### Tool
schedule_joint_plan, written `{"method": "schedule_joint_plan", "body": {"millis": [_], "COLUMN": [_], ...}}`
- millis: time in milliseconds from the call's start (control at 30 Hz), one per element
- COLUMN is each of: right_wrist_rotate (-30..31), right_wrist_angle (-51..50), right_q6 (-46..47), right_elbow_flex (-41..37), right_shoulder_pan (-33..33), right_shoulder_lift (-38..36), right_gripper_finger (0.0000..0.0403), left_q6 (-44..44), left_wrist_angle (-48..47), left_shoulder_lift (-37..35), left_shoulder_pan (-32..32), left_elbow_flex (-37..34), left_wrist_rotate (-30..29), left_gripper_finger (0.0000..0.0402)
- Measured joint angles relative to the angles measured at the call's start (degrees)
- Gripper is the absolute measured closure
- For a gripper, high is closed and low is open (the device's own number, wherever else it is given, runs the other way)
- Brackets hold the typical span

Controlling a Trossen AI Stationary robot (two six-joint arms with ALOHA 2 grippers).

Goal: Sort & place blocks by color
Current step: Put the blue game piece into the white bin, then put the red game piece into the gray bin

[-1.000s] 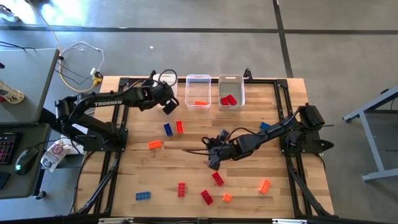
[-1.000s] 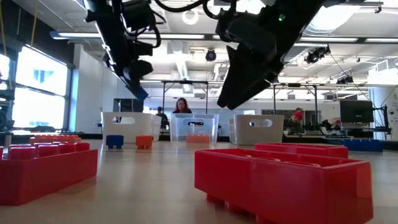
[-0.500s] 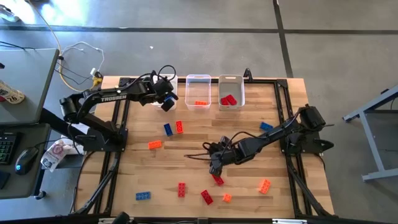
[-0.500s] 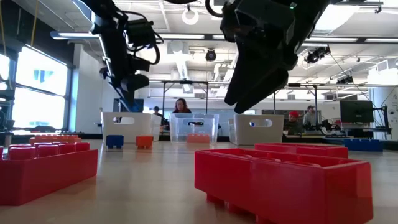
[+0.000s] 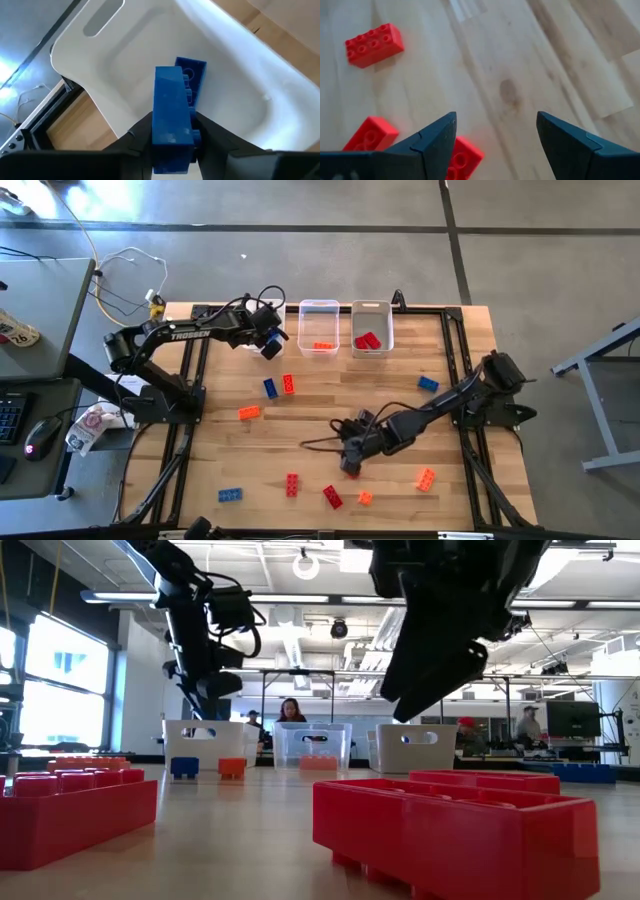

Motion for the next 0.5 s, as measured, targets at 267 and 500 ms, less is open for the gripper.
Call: {"method": "schedule_joint_plan", "body": {"millis": [267,500], "right_wrist_rotate": [4.6,7.6], "right_wrist_angle": [-0.2,-3.6], "right_q6": [2.1,1.7], "right_elbow_flex": [0.1,4.2], "right_shoulder_pan": [3.6,5.0], "right_shoulder_lift": [0.0,0.0], "right_gripper_finger": [0.0141,0.0146], "left_q6": [0.0,0.0], "left_wrist_angle": [-0.1,-0.1], "left_shoulder_lift": [0.0,0.0], "left_shoulder_pan": [0.0,0.0], "left_elbow_flex": [0.0,0.0], "left_wrist_rotate": [2.0,2.2], "left_gripper_finger": [0.0249,0.0220]}}
